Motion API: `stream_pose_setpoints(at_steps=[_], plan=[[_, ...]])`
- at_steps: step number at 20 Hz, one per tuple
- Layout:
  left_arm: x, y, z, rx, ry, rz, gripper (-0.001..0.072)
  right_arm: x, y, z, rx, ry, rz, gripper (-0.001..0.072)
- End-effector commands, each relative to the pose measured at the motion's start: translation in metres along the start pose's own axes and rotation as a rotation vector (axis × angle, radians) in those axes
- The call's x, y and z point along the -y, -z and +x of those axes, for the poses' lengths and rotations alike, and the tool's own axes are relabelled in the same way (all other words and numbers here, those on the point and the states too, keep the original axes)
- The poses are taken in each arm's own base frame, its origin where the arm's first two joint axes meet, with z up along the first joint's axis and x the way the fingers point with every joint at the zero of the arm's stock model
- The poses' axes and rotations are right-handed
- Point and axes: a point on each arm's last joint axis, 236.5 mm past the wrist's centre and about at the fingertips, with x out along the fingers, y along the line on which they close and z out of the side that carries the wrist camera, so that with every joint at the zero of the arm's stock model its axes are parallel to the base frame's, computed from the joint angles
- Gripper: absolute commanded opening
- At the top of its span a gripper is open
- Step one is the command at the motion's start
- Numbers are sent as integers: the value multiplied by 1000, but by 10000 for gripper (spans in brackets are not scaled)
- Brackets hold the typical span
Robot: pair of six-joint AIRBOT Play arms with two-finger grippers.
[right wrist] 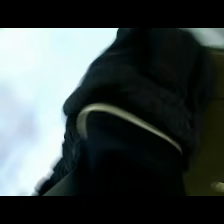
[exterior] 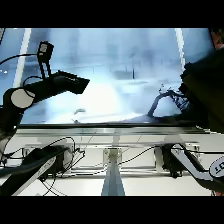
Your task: Fold the clothes and pants, and hang the long-sleeved shirts on hangers.
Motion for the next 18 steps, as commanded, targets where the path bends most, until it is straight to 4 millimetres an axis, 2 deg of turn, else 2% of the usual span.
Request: stream_pose_setpoints(at_steps=[1, 3, 4, 5, 6, 7, 9, 11, 14, 17, 18], plan=[[0, -5, -3, 19, -4, 3, 694, 113, 7, -49, 14, 327, 186, 23], [0, -4, -3, 18, -4, 3, 694, 147, 10, -66, 29, 411, 266, 24], [0, -4, -3, 18, -4, 3, 694, 154, 9, -68, 41, 417, 290, 104], [0, -4, -3, 18, -3, 2, 694, 153, 9, -67, 42, 400, 300, 419], [0, -4, -3, 18, -3, 2, 694, 147, 7, -61, 46, 363, 303, 689], [0, -4, -3, 18, -3, 2, 694, 136, 3, -54, 47, 313, 304, 706], [0, -4, -3, 18, -3, 2, 694, 118, -4, -43, 56, 242, 284, 688], [0, -4, -3, 18, -3, 2, 694, 89, -6, -30, 41, 168, 190, 660], [0, -4, -3, 18, -3, 2, 693, 33, 8, -6, -37, 69, -54, 512], [0, -4, -3, 18, -4, 2, 694, -50, 33, 15, -87, -88, -313, 118], [0, -4, -3, 17, -3, 2, 694, -83, 45, 20, -93, -158, -397, 45]])
